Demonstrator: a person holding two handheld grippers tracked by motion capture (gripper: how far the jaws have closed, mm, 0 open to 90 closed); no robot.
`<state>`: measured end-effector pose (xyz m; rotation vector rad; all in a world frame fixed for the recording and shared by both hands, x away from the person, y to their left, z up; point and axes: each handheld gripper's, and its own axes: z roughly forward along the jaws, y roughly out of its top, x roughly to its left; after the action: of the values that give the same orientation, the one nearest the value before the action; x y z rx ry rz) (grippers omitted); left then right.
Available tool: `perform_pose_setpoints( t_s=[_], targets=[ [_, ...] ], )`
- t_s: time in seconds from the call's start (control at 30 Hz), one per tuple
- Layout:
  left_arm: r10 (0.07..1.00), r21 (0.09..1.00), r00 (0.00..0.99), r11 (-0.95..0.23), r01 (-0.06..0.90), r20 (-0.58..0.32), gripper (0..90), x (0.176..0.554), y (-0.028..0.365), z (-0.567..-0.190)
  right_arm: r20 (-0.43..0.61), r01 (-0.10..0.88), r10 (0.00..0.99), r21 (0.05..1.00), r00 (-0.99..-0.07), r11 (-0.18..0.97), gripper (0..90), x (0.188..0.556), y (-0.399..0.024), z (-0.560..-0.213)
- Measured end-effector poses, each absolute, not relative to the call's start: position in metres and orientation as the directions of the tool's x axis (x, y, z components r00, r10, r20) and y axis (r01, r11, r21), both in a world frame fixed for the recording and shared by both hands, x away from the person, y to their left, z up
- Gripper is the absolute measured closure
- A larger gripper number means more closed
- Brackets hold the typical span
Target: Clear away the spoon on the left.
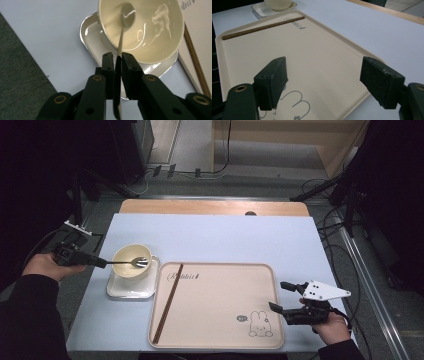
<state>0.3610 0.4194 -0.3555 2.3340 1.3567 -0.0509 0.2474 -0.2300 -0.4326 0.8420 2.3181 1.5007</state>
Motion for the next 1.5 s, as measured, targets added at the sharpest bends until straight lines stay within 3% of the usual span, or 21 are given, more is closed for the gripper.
perform_pose_setpoints(
  t_s=[0.1, 0.37, 1.1, 1.5],
  targets=[
    [0.806, 0.368, 0.523, -0.413, 0.833, -0.278, 87.8, 0.357, 0.418, -0.354, 0.088, 0.323, 0.594, 0.897, -0.799, 0.302, 21.8, 0.247, -0.230, -0.432],
    [0.828, 0.347, 0.458, -0.347, 0.871, -0.323, 89.3, 0.354, 0.419, -0.351, 0.085, 0.320, 0.594, 0.898, -0.800, 0.303, 21.8, 0.247, -0.230, -0.432],
    [0.838, 0.428, 0.449, -0.299, 0.853, -0.310, 89.4, 0.337, 0.414, -0.301, 0.088, 0.321, 0.593, 0.898, -0.800, 0.300, 21.8, 0.247, -0.230, -0.432],
    [0.819, 0.433, 0.482, -0.330, 0.839, -0.312, 89.3, 0.343, 0.381, -0.292, 0.088, 0.322, 0.591, 0.897, -0.802, 0.304, 21.8, 0.246, -0.230, -0.432]
  ],
)
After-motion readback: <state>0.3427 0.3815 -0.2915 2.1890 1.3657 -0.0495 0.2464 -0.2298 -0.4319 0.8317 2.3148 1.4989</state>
